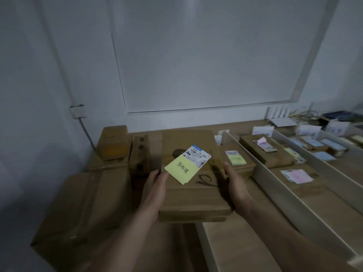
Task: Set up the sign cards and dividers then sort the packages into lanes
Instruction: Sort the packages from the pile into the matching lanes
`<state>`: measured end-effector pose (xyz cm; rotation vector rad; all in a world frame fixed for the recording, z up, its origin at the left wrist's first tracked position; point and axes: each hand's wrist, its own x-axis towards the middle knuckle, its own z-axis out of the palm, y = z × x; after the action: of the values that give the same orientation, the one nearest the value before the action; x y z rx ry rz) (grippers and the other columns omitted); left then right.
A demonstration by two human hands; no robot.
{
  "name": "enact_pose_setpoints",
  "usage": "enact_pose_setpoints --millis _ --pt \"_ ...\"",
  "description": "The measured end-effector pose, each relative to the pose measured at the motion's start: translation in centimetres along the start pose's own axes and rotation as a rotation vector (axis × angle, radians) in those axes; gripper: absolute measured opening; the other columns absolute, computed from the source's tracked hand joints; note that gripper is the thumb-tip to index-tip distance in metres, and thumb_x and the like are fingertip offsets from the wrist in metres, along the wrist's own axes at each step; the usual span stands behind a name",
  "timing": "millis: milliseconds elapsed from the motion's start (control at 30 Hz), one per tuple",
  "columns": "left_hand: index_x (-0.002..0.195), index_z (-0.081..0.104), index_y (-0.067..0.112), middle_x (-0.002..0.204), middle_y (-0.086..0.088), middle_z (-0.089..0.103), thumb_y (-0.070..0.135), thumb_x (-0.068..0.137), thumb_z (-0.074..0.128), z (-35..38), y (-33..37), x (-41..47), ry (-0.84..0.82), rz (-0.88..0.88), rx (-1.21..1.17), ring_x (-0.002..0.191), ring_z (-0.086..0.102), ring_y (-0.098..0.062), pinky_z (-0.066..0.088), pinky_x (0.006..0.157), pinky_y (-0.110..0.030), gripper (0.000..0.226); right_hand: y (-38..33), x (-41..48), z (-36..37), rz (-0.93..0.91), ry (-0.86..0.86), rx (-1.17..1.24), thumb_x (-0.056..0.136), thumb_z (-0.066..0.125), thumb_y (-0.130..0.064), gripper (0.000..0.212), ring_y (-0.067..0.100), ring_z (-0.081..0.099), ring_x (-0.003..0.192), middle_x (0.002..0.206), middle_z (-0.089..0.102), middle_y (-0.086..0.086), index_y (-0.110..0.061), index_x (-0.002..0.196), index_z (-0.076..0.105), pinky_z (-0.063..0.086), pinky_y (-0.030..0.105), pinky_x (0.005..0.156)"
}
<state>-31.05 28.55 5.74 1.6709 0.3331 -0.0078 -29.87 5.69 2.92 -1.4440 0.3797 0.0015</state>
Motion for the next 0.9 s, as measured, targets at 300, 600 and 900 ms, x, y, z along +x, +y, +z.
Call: enact_pose_setpoints --millis 300,600,900 --pt "0.125 0.056 0.039 0.122 0.004 0.064 0.066 0.077 0.054 11.4 0.5 -5.5 -0.086 -0.021 0.015 0.112 0.061 -0.022 0.052 0.097 -0.050 0.055 -1.6 -0.4 -13.3 0.013 0.055 -0.032 0.064 0.061 -0.082 0.078 0.029 0.072 0.104 0.108 0.077 0.003 -0.031 0.122 0.069 0.052 0.050 0.101" --pt "0.107 0.053 0.033 0.110 0.001 0.065 0.062 0.081 0.054 18.1 -1.1 -8.5 -0.147 -0.123 0.041 0.102 0.062 -0.020 0.052 0.095 -0.044 0.040 -1.8 -1.2 -20.7 0.001 0.196 -0.140 0.094 0.049 -0.063 0.045 0.024 0.067 0.100 0.106 0.072 0.003 -0.028 0.107 0.074 0.049 0.041 0.097" --pt "0.120 0.047 0.033 0.110 0.002 0.063 0.064 0.085 0.048 19.6 -3.6 -9.9 -0.285 -0.157 0.156 0.104 0.058 -0.021 0.049 0.094 -0.041 0.046 1.2 -3.6 -23.5 0.081 0.266 -0.284 0.063 0.052 -0.087 0.086 0.027 0.066 0.107 0.117 0.071 0.001 -0.030 0.125 0.068 0.047 0.049 0.105"
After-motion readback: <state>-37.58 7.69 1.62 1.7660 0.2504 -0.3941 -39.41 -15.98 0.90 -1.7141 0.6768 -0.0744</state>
